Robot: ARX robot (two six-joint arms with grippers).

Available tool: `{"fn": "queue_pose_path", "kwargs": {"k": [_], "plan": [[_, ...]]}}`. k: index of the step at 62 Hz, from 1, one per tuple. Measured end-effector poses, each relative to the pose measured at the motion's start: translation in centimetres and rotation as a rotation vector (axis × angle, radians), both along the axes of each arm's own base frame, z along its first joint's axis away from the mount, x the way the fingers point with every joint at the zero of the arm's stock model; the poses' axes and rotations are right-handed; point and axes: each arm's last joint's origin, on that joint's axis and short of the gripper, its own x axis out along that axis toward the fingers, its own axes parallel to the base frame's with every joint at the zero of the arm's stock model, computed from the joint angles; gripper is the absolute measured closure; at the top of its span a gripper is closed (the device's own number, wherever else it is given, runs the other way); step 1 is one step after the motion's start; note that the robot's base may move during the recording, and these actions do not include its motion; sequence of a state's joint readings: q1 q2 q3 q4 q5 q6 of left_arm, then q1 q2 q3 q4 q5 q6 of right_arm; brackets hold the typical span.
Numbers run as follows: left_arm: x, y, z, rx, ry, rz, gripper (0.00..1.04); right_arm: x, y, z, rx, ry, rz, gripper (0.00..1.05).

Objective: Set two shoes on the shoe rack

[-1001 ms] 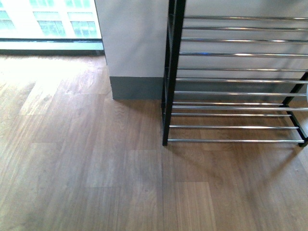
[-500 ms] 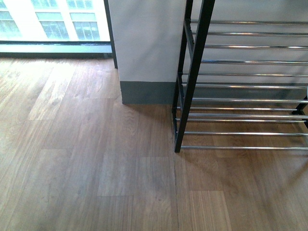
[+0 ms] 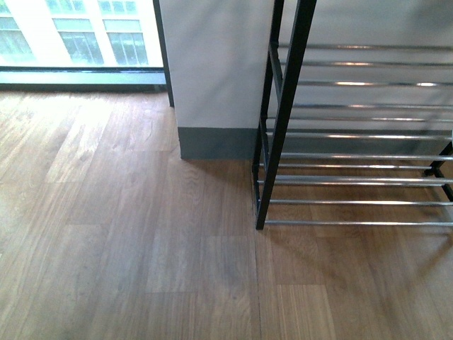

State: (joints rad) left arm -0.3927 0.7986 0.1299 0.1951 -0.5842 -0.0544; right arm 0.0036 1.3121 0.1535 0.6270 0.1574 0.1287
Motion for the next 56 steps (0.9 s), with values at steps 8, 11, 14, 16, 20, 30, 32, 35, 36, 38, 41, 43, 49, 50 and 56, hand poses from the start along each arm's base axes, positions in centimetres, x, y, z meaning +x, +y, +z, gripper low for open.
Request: {"fn": "queue_pose_path", "kwargs": {"k": [8,11,14,16,20,30,32,35,36,38,41,43,49,50,56], "plan": [[0.0,0.0,0.0,0.0,0.0,0.0,1.03,0.0,0.0,0.0,-0.001,0.0,0.0,1.03],[0.0,0.0,0.0,0.0,0.0,0.0,1.03,0.0,0.0,0.0,0.0,0.0,0.0,1.03],[0.0,0.0,0.0,0.0,0.0,0.0,1.03,0.0,0.0,0.0,0.0,0.0,0.0,1.03],[0.0,0.0,0.0,0.0,0.0,0.0,1.03,0.0,0.0,0.0,0.0,0.0,0.0,1.03],[0.0,0.0,0.0,0.0,0.0,0.0,1.03,0.0,0.0,0.0,-0.001,0.0,0.0,1.03],[0.0,0.0,0.0,0.0,-0.001,0.0,1.03,0.0,0.0,0.0,0.0,-0.001,0.0,1.03],[0.0,0.0,0.0,0.0,-0.001,0.0,1.03,0.0,0.0,0.0,0.0,-0.001,0.0,1.03],[0.0,0.0,0.0,0.0,-0.001,0.0,1.03,0.0,0.0,0.0,0.0,-0.001,0.0,1.03],[0.0,0.0,0.0,0.0,-0.001,0.0,1.03,0.0,0.0,0.0,0.0,-0.001,0.0,1.03],[0.0,0.0,0.0,0.0,-0.001,0.0,1.03,0.0,0.0,0.0,0.0,0.0,0.0,1.03],[0.0,0.0,0.0,0.0,-0.001,0.0,1.03,0.0,0.0,0.0,0.0,0.0,0.0,1.03],[0.0,0.0,0.0,0.0,-0.001,0.0,1.03,0.0,0.0,0.0,0.005,-0.003,0.01,1.03],[0.0,0.0,0.0,0.0,-0.001,0.0,1.03,0.0,0.0,-0.2,0.014,-0.161,0.183,1.03],[0.0,0.0,0.0,0.0,-0.001,0.001,1.03,0.0,0.0,-0.1,0.013,-0.181,0.201,1.03],[0.0,0.0,0.0,0.0,0.0,0.0,1.03,0.9,0.4,1.8,-0.013,-0.306,0.272,1.03]]}}
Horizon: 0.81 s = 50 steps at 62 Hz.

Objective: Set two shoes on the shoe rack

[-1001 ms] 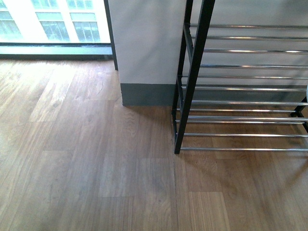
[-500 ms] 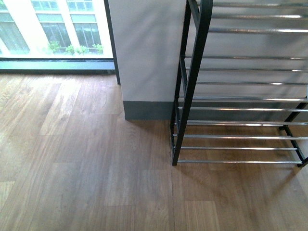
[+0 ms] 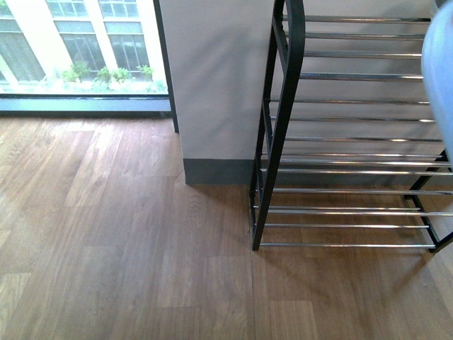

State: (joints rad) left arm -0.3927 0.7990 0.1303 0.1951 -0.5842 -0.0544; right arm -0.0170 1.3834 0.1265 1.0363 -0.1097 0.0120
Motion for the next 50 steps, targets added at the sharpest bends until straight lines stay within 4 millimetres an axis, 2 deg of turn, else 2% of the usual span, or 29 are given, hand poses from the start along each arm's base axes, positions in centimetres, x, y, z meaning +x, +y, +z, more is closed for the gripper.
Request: {"fn": "queue_pose_path", "kwargs": {"k": [1,6,16,30,40,50], "plan": [[0.0,0.0,0.0,0.0,0.0,0.0,1.03,0.5,0.1,0.9,-0.005,-0.023,0.004,1.03],[0.0,0.0,0.0,0.0,-0.001,0.0,1.03,1.9,0.3,2.7,-0.009,-0.032,0.003,1.03],[0.0,0.0,0.0,0.0,-0.001,0.0,1.03,4.7,1.0,4.7,-0.01,0.039,0.025,1.03],[0.0,0.0,0.0,0.0,-0.001,0.0,1.03,10.0,1.5,7.8,-0.042,0.094,-0.017,1.03],[0.0,0.0,0.0,0.0,-0.001,0.0,1.03,13.3,1.5,8.3,-0.102,0.151,-0.043,1.03],[0.0,0.0,0.0,0.0,-0.001,0.0,1.03,16.6,1.1,7.6,-0.188,0.216,-0.067,1.03]]}}
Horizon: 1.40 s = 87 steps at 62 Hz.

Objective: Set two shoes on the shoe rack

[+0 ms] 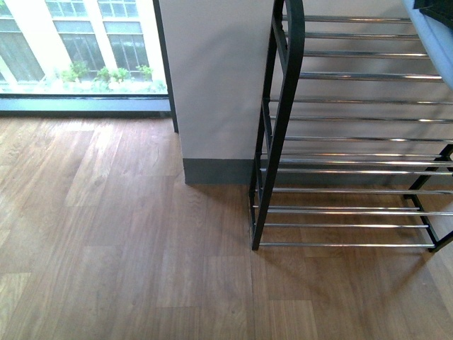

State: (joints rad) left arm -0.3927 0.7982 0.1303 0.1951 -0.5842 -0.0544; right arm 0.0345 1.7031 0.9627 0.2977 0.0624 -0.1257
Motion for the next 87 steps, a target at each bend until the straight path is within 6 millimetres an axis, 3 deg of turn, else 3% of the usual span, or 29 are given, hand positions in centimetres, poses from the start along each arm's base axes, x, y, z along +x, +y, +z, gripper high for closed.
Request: {"fn": "queue_pose_path", "kwargs": {"k": [21,50,60,87], "plan": [[0.0,0.0,0.0,0.0,0.0,0.0,1.03,4.5,-2.8,-2.3,0.0,0.167,-0.085,1.03],[0.0,0.0,0.0,0.0,0.0,0.0,1.03,6.4,-5.1,-1.7,0.054,0.172,-0.18,1.03],[0.0,0.0,0.0,0.0,0.0,0.0,1.03,5.7,-5.3,-1.8,0.062,0.141,-0.187,0.8],[0.0,0.0,0.0,0.0,0.0,0.0,1.03,-2.8,-3.1,2.3,0.189,-0.032,-0.026,0.12]]}}
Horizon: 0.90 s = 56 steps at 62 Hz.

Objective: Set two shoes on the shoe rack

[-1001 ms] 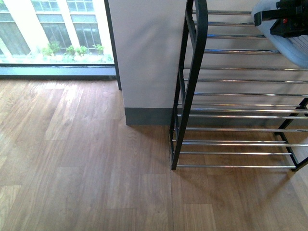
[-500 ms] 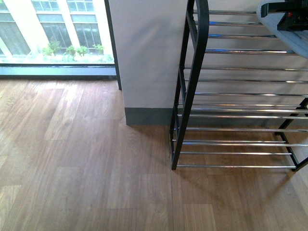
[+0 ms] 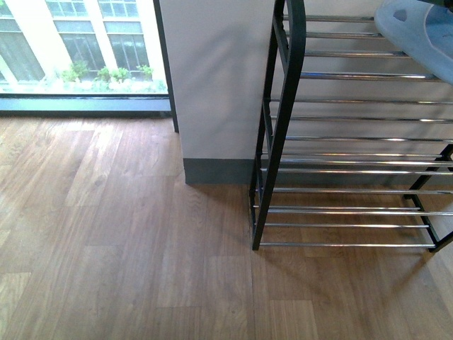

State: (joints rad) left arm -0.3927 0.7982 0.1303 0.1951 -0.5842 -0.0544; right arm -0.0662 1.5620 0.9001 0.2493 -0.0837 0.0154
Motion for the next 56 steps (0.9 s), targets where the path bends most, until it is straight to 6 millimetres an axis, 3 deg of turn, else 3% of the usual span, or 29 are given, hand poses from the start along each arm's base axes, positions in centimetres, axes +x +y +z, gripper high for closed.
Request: {"fn": "queue_pose_path", "kwargs": {"k": [3,9,15,28,35,46,51,56], "plan": [[0.0,0.0,0.0,0.0,0.0,0.0,1.03,-1.4,0.2,0.3,0.031,-0.037,0.019,0.08],[0.0,0.0,0.0,0.0,0.0,0.0,1.03,-3.7,0.4,1.1,0.062,-0.128,0.043,0.09],[0.0,0.0,0.0,0.0,0.0,0.0,1.03,-7.9,0.1,1.9,0.074,-0.293,0.038,0.09],[0.0,0.0,0.0,0.0,0.0,0.0,1.03,-13.7,-0.6,0.5,0.045,-0.497,-0.013,0.09],[0.0,0.0,0.0,0.0,0.0,0.0,1.03,-15.0,-1.3,-1.3,0.045,-0.526,-0.062,0.09],[0.0,0.0,0.0,0.0,0.0,0.0,1.03,-15.0,-2.4,-4.2,0.051,-0.523,-0.142,0.09],[0.0,0.0,0.0,0.0,0.0,0.0,1.03,-15.0,-2.4,-4.3,0.054,-0.521,-0.136,0.09],[0.0,0.0,0.0,0.0,0.0,0.0,1.03,-15.5,-2.0,-4.6,0.016,-0.423,-0.049,0.25]]}}
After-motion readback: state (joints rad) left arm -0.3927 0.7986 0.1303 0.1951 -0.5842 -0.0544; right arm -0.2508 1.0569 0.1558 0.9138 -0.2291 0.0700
